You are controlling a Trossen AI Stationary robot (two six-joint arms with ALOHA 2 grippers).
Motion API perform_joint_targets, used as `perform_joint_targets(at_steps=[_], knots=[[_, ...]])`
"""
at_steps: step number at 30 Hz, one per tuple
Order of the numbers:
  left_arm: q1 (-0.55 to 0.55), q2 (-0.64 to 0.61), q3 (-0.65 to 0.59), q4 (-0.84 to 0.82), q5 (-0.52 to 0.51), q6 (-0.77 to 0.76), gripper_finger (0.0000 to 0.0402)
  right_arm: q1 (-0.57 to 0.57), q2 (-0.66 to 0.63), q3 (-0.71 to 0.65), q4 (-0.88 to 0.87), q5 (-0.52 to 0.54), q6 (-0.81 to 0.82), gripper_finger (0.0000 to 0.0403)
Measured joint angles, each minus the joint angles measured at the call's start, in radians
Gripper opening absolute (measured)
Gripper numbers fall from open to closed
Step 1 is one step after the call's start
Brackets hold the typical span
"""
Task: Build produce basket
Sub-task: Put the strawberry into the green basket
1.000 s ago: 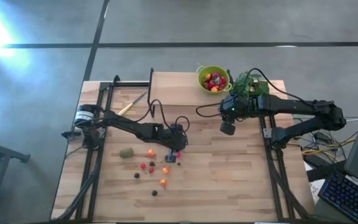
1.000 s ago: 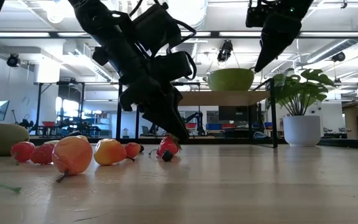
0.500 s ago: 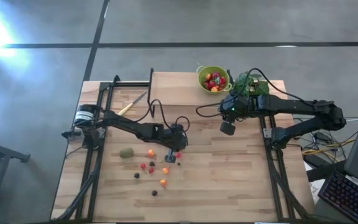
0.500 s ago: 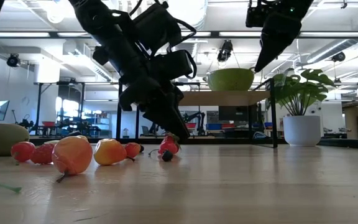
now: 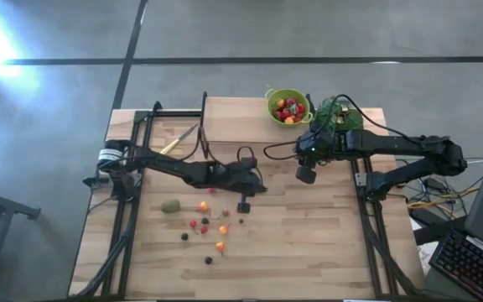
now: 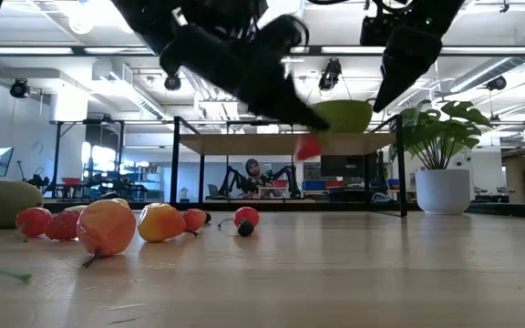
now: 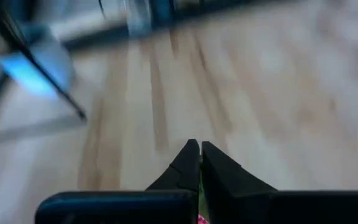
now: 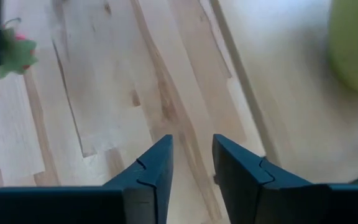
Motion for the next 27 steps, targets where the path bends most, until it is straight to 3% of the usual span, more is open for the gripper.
perform_joint_targets(at_steps=[4, 12, 20, 27], knots=[[0.009, 0.000, -0.014, 0.194, 0.001, -0.045, 0.0005, 0.014, 0.000, -0.025, 0.018, -0.006, 0.000, 0.0125], [0.043, -0.001, -0.018, 0.346, -0.009, -0.131, 0.0005, 0.050, 0.000, -0.037, 0.034, -0.026, 0.007, 0.0151], [0.064, -0.002, -0.136, 0.679, 0.003, -0.186, 0.0005, 0.062, 0.001, -0.038, 0.103, -0.028, 0.014, 0.0175], [0.063, -0.002, -0.155, 0.727, 0.021, -0.188, 0.0005, 0.062, 0.002, -0.042, 0.253, -0.040, 0.009, 0.0200]])
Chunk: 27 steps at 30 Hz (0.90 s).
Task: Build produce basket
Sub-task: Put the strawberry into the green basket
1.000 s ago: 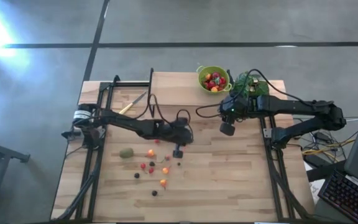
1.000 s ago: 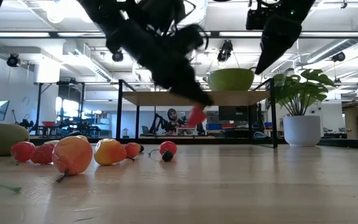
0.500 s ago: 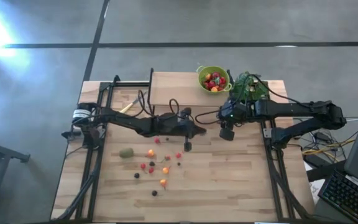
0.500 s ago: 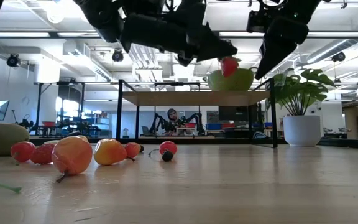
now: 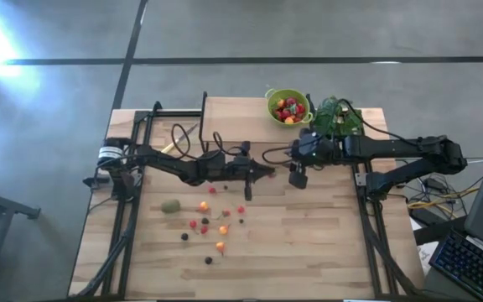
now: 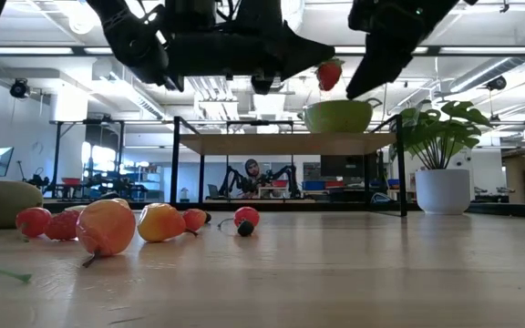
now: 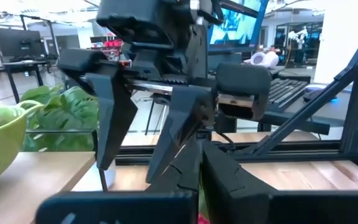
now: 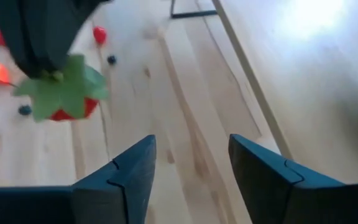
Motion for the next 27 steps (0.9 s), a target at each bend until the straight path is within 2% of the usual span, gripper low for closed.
perform_joint_targets(at_steps=[9, 18, 23, 27], knots=[[0.005, 0.000, 0.000, -0.004, 0.000, 0.005, 0.0005, 0.022, 0.001, -0.003, 0.009, -0.132, 0.022, 0.0267], [0.002, 0.010, 0.029, -0.002, 0.005, 0.006, 0.0005, 0.072, 0.027, -0.033, 0.179, -0.138, 0.010, 0.0342], [0.002, 0.014, 0.031, -0.004, 0.006, 0.007, 0.0008, 0.072, 0.063, -0.036, 0.222, -0.137, 0.009, 0.0358], [0.002, 0.014, 0.031, -0.005, 0.009, 0.010, 0.0006, 0.072, 0.089, -0.037, 0.239, -0.137, 0.005, 0.0352]])
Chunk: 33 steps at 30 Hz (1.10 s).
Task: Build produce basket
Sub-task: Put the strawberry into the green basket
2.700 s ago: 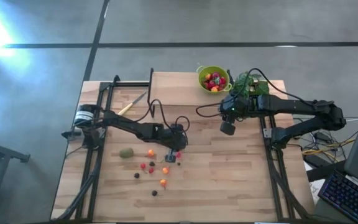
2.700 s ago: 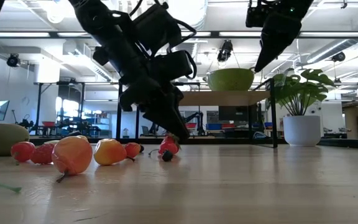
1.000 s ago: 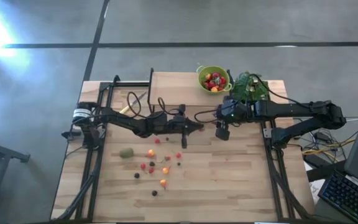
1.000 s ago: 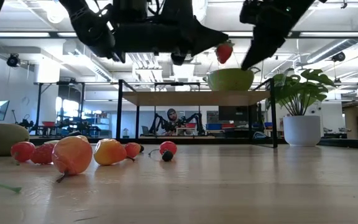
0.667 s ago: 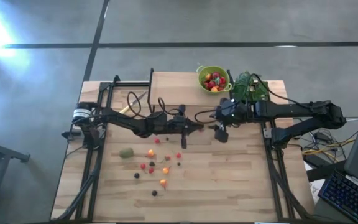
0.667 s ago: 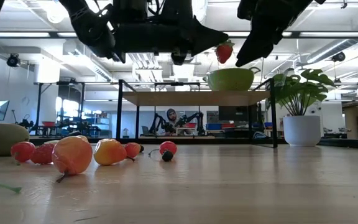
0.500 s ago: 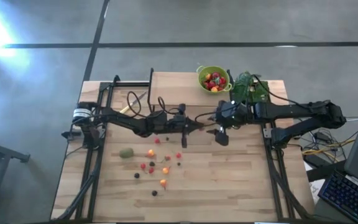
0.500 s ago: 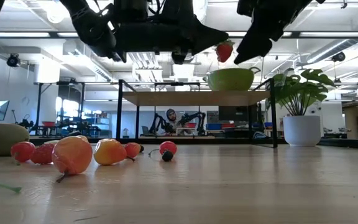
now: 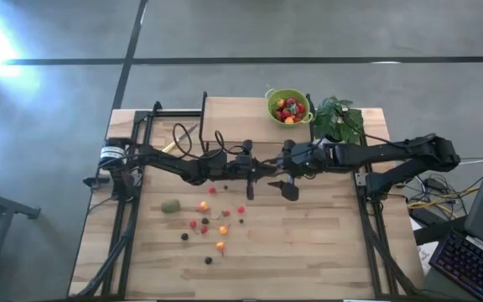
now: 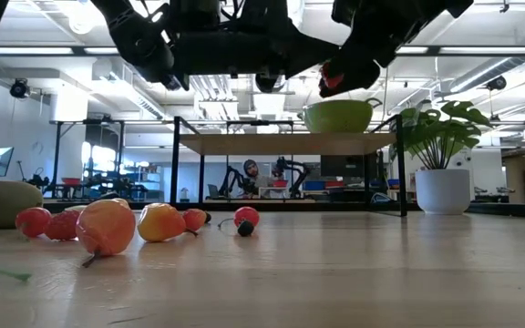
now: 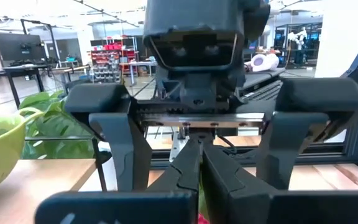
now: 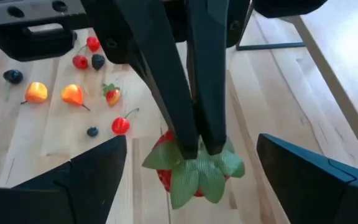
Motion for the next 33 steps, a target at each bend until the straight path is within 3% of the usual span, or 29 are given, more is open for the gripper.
perform_joint_targets(at_steps=[20, 28, 33], knots=[[0.000, 0.001, -0.001, -0.006, 0.004, 0.002, 0.0006, 0.000, -0.002, 0.002, 0.010, 0.000, 0.004, 0.0196], [0.000, 0.001, -0.001, -0.006, 0.003, 0.002, 0.0009, 0.000, -0.002, 0.002, 0.010, 0.000, 0.001, 0.0150], [0.000, 0.001, -0.001, -0.007, 0.003, 0.002, 0.0007, 0.000, -0.002, 0.002, 0.010, 0.000, 0.000, 0.0142]])
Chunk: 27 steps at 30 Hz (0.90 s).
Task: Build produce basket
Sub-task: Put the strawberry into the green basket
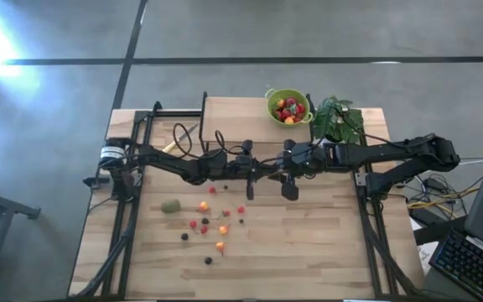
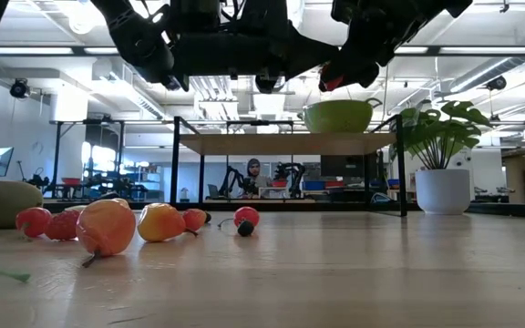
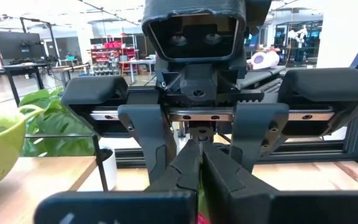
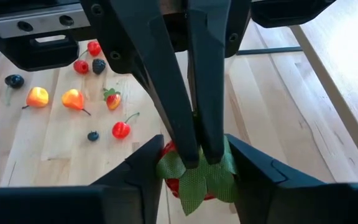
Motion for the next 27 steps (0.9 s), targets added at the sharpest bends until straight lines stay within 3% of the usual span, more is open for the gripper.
perform_joint_targets(at_steps=[7, 16, 21, 24, 27], knots=[[0.000, 0.000, 0.000, 0.000, 0.000, 0.000, 0.0008, 0.000, 0.000, 0.000, 0.000, 0.000, 0.000, 0.0168], [0.000, 0.000, 0.000, 0.000, 0.000, 0.000, 0.0013, 0.000, 0.000, 0.000, 0.000, 0.000, -0.010, 0.0139], [0.000, 0.000, 0.000, -0.014, 0.000, -0.010, 0.0013, 0.000, 0.000, 0.000, -0.002, 0.000, -0.012, 0.0150], [-0.003, 0.000, 0.001, -0.043, 0.012, -0.031, 0.0035, 0.000, 0.000, 0.000, -0.002, 0.000, -0.010, 0.0161], [-0.002, 0.000, 0.001, -0.062, 0.029, -0.032, 0.0084, 0.000, -0.001, 0.000, -0.001, -0.002, -0.010, 0.0162]])
